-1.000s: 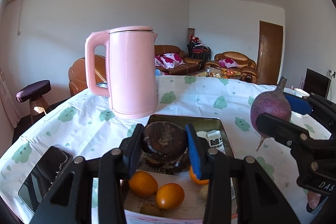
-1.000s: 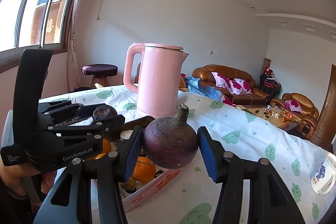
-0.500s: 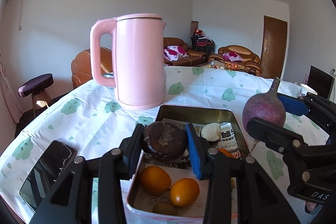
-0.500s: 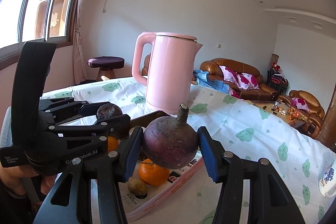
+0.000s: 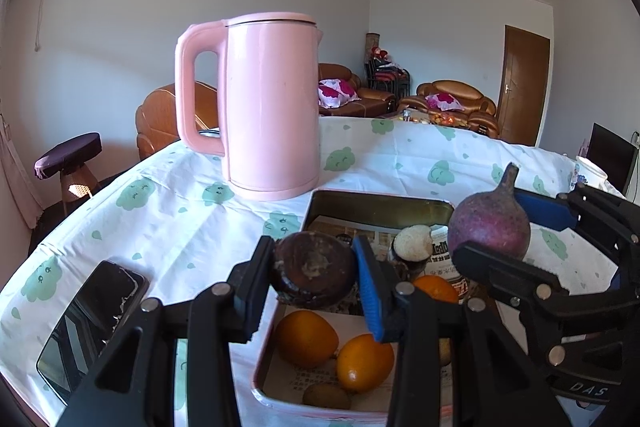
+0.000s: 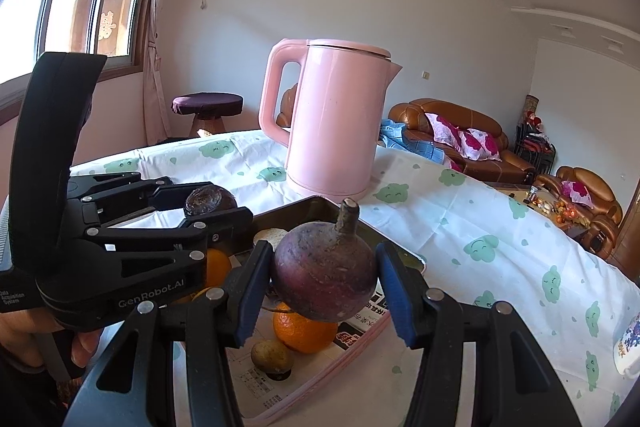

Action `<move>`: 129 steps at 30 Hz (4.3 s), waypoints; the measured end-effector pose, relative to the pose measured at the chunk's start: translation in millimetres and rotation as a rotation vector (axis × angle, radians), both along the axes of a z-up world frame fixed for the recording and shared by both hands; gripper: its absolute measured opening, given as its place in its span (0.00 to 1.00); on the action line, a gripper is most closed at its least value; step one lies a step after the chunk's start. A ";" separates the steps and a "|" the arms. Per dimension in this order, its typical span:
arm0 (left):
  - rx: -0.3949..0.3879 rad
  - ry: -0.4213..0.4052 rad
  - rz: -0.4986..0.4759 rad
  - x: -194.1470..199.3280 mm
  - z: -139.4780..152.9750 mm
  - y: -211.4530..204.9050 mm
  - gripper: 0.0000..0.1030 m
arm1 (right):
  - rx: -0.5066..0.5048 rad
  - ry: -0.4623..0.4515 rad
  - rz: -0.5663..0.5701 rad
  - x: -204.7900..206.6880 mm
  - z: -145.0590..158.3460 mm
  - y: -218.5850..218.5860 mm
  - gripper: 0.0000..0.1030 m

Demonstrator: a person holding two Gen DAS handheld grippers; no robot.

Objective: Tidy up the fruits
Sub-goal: 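Lower the brown fruit into the tin with the left tool while the right tool lowers the purple root, then open both tools and withdraw them from the tin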

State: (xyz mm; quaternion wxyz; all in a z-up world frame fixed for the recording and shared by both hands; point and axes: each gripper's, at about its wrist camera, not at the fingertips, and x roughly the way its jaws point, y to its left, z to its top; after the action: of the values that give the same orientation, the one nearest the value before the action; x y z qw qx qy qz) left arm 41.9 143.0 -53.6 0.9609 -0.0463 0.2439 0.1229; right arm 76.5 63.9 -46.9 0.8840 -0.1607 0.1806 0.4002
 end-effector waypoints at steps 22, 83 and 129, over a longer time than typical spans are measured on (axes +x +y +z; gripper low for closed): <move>0.000 0.043 -0.021 0.1 -8.2 4.6 0.40 | -0.050 0.038 0.026 -6.1 -12.2 14.6 0.54; 0.063 -0.126 -0.031 -40.9 36.5 -26.7 1.00 | 0.128 -0.079 -0.227 -30.4 25.3 -76.6 0.75; 0.139 -0.148 -0.052 -46.6 45.9 -56.4 1.00 | 0.140 -0.147 -0.268 -55.2 23.6 -102.5 0.76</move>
State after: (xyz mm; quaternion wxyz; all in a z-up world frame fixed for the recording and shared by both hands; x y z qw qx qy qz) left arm -4.6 86.6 -7.7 0.9800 0.0178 0.1644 0.1106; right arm 21.3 -38.6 -23.3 0.9493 -0.1021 0.1068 0.2776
